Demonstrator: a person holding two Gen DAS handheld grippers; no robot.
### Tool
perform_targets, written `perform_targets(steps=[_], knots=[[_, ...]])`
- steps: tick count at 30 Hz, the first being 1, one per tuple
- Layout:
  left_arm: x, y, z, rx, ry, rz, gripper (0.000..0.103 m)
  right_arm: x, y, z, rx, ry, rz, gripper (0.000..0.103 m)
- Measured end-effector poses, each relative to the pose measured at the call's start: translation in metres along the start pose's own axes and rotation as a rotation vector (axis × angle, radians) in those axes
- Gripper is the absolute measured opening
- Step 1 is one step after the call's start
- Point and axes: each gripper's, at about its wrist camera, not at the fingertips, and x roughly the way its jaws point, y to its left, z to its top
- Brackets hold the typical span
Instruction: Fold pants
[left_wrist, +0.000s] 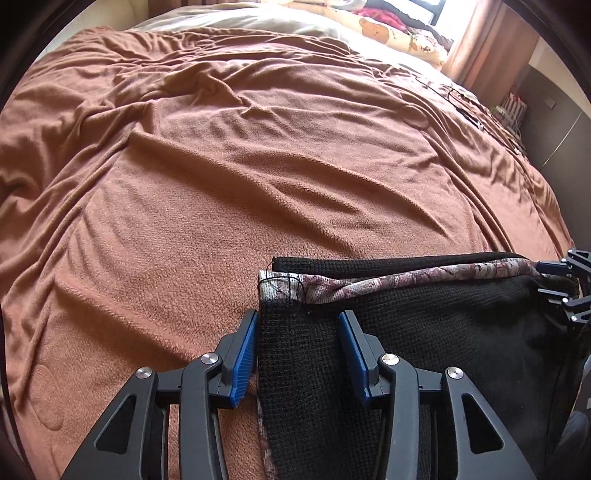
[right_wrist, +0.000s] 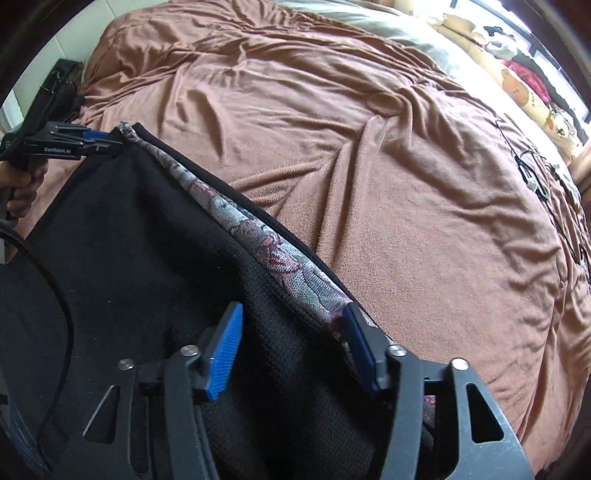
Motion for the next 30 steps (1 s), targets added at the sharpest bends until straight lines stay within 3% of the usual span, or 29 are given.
perform_targets(steps=[3, 7, 13, 17, 23, 26, 28, 30], knots=[[0.004, -0.002, 0.005, 0.009, -0.004, 0.014, 0.046, 0.019, 0.000, 0.004, -0.011, 0.034, -0.022, 0.032], [0.010, -0.002, 0.011, 0.007, -0.016, 0.029, 0.043, 0.026, -0.002, 0.013, 0.012, 0.016, -0.058, 0.012], [0.017, -0.007, 0.021, 0.033, -0.026, 0.063, 0.027, 0.037, 0.000, 0.020, 0.029, 0.012, -0.103, 0.007], [0.022, -0.008, 0.027, 0.041, -0.023, 0.082, 0.026, 0.043, -0.005, 0.026, 0.063, 0.009, -0.111, 0.007], [0.016, -0.002, 0.033, -0.009, 0.001, 0.075, 0.032, 0.042, -0.017, 0.030, 0.162, 0.006, -0.060, 0.015], [0.000, 0.001, 0.028, -0.023, -0.009, 0.081, 0.041, 0.027, -0.020, 0.023, 0.189, -0.019, -0.012, 0.031], [-0.013, 0.004, 0.023, -0.035, -0.020, 0.070, 0.044, 0.014, -0.019, 0.018, 0.191, -0.043, -0.011, 0.048], [-0.026, 0.008, 0.018, -0.051, -0.023, 0.057, 0.045, 0.001, -0.020, 0.011, 0.199, -0.063, -0.011, 0.048]])
